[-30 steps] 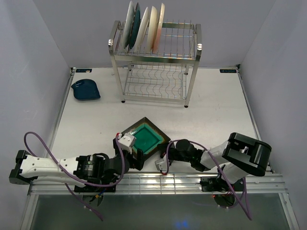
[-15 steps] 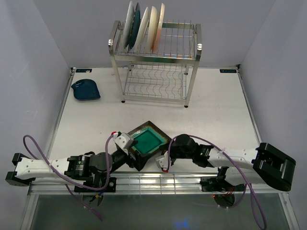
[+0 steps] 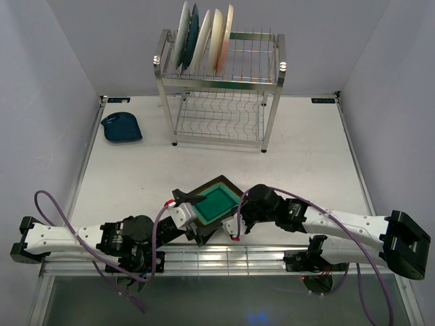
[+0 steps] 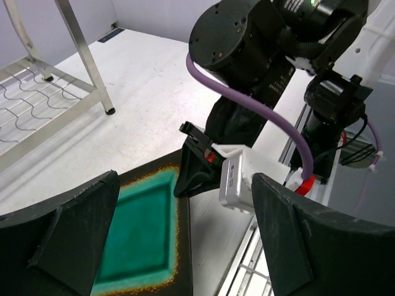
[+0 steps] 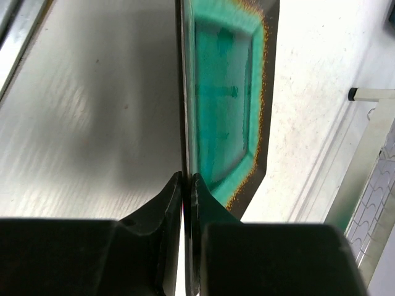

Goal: Load the plates into the dish rack
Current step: Pick up the plate at the center of the board.

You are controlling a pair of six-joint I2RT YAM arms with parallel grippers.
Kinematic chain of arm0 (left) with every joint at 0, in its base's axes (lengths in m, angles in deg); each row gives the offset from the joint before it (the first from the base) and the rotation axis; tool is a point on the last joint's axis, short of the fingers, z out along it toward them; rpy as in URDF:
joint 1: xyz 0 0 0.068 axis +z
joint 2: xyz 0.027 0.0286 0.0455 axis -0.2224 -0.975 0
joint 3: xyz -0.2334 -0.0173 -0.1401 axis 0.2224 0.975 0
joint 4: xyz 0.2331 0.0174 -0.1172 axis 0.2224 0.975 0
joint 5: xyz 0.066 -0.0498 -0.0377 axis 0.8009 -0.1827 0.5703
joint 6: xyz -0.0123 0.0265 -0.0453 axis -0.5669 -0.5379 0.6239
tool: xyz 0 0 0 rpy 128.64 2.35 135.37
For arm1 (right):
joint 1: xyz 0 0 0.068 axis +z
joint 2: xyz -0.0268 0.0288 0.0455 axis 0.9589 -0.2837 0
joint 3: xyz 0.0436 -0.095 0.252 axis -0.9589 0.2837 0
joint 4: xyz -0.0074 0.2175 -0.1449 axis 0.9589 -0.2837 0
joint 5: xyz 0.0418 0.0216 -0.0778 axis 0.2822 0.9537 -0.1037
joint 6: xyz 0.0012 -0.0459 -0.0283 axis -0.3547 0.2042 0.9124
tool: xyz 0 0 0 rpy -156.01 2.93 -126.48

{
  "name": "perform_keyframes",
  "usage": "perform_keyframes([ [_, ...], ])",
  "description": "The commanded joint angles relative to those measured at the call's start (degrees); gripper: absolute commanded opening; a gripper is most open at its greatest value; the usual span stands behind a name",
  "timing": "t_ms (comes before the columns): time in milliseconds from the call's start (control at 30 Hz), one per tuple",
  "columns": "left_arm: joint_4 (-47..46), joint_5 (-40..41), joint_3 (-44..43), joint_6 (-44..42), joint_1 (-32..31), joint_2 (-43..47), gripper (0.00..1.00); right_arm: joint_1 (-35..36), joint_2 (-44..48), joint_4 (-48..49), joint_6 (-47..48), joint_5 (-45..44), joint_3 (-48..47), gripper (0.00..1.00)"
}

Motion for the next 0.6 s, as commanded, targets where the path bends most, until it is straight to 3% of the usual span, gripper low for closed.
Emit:
perform_keyframes([
  [0, -4.58, -2.57, 1.54, -7.43, -0.03, 1.11, 0.98, -0.03, 4.07, -3.29, -1.66, 2.68, -5.48, 0.08],
  [300, -6.96, -2.75, 4.98, -13.69, -0.03, 6.48, 0.98, -0.65, 3.11, -15.51, -1.58, 2.68, -13.92, 0.08],
  [567, -6.78, -1.69, 6.12, -18.0, -0.03, -2.04, 0.98, -1.26, 3.81, -22.28, -1.58, 2.94, -19.63, 0.08],
])
